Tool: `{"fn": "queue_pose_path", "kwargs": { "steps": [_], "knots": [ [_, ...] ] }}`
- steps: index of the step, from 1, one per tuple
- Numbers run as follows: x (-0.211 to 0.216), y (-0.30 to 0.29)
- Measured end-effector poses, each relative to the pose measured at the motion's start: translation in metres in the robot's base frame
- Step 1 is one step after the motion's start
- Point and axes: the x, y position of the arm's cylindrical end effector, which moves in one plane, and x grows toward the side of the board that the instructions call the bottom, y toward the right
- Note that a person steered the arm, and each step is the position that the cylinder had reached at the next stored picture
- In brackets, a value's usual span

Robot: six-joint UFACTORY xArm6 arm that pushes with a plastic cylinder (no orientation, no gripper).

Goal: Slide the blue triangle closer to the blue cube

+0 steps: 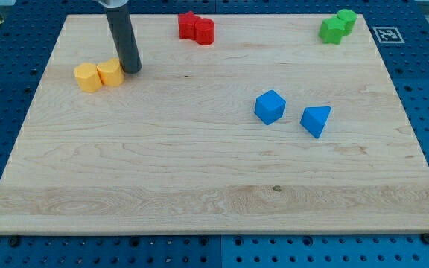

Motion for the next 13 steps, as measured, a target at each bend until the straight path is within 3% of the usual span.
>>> {"fn": "queue_pose_path", "kwargs": {
  "steps": [5, 6, 7, 8, 9, 10, 13],
  "knots": [
    [-0.009, 0.023],
    [-0.014, 0.092],
    [0.012, 0.203],
    [0.06, 0.319],
    [0.108, 0.4],
    [0.114, 0.402],
    [0.125, 0.336]
  ]
}}
